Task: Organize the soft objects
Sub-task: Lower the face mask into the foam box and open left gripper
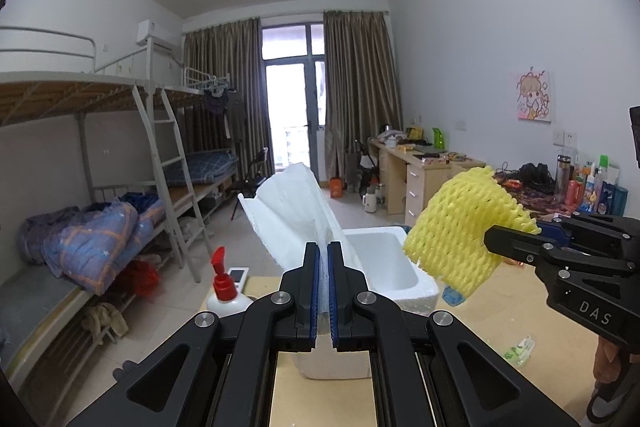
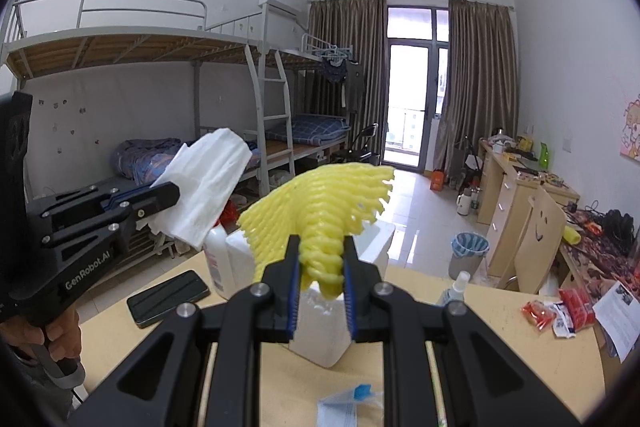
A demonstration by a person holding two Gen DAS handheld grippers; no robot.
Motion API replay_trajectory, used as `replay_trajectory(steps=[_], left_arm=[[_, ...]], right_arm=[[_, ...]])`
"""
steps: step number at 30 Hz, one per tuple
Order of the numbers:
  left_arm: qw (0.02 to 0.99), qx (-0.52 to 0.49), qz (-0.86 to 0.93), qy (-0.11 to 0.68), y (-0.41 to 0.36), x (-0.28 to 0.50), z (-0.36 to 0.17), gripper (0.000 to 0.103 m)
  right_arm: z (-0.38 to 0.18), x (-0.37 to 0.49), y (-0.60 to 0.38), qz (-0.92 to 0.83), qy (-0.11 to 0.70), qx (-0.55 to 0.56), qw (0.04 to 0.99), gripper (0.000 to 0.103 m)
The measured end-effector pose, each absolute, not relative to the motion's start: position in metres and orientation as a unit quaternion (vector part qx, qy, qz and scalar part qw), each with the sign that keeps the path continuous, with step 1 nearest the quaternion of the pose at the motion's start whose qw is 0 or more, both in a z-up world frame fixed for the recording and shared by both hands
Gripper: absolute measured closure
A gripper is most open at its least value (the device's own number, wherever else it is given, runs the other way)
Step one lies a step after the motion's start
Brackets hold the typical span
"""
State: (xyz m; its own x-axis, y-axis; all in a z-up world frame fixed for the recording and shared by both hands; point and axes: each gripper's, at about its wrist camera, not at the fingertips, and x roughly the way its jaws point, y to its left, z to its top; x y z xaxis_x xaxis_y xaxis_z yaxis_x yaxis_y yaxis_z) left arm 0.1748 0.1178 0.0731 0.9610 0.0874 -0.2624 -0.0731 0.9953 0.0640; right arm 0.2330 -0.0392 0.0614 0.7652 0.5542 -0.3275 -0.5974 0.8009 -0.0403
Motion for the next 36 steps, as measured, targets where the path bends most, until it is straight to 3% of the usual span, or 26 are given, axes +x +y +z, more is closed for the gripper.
replay_trajectory(steps=[23,36], left_arm=[[0.986,0.016,0.035,0.162,0.141,0.247,0.068,0.099],[0.98,0.005,-0.03,0.197,0.117,0.276,0.058,0.099]], right_arm=[[0.053,0.296,-0.013,0.311,0.176,-0.068,0.931,0.081],[0.058,0.301,-0.038,0.275,0.183,-0.061,0.942,0.081]])
